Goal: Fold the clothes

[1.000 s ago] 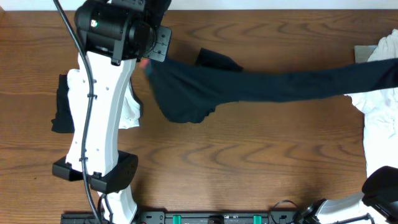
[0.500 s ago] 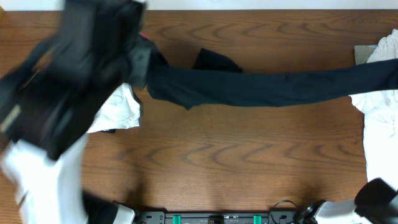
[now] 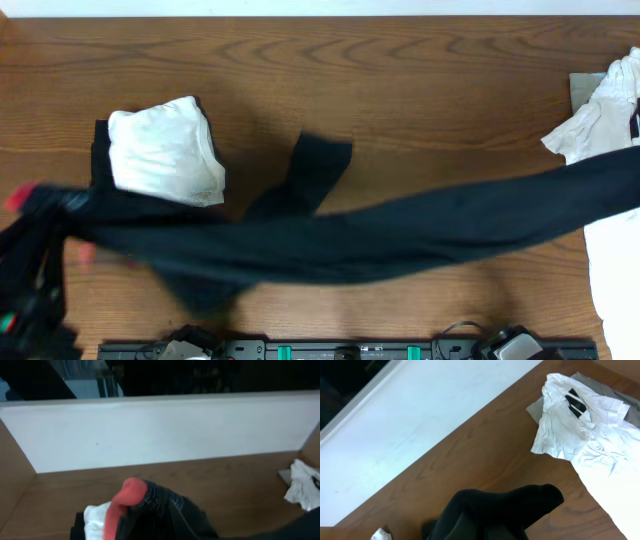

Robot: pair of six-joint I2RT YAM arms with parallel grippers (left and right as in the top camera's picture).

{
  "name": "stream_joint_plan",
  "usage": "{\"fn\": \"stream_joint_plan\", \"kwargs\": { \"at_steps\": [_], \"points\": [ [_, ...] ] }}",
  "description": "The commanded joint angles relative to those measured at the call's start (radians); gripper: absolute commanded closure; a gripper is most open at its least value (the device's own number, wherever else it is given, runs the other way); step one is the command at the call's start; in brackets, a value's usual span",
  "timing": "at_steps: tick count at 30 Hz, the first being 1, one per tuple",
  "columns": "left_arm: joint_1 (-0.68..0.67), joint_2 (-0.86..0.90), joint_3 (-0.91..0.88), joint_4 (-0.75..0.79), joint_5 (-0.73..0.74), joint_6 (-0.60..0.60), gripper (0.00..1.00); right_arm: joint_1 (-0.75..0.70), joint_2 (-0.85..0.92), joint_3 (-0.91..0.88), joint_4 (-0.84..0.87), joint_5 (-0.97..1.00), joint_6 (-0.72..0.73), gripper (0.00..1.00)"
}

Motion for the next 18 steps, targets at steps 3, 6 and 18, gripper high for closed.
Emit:
{"fn": "stream_joint_plan", "kwargs": {
  "at_steps": [3,6,18],
  "points": [
    [-0.002,0.024,0.014,0.017,-0.094,-0.016,0.94,-0.010,0.024,0.007,-0.012,-0.008,0.017,0.99],
    [-0.002,0.092,0.002,0.025,-0.121,-0.012,0.94,-0.010,0.056,0.006,-0.023,-0.003,0.016,0.99],
    [0.045,0.610,-0.004,0.093,-0.124,0.002,0.94,0.053,0.329,0.002,-0.077,0.152,-0.022,0.99]
  ]
}}
